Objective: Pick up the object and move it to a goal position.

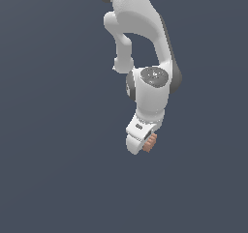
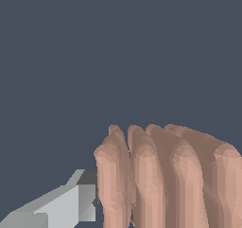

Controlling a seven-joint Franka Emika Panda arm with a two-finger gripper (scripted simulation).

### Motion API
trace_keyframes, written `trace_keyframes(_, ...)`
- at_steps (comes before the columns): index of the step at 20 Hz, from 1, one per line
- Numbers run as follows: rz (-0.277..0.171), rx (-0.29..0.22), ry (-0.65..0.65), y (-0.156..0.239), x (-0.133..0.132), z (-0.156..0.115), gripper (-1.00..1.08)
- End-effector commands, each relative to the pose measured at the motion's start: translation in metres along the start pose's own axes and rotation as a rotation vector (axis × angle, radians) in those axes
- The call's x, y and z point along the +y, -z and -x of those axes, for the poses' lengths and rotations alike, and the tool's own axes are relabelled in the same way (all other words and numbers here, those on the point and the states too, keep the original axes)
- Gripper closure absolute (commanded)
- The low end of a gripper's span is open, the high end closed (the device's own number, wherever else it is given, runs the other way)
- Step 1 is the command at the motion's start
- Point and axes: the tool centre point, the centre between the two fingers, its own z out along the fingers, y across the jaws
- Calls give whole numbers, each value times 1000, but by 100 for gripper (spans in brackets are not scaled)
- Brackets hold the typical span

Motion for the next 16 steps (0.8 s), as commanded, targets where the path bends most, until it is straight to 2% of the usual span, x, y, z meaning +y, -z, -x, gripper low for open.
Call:
trace_keyframes(1,21,44,51,32,5,-18,108)
trace_keyframes(9,89,202,235,153,9,-72,108)
trace_keyframes(16,139,329,379,252,1,-100,108)
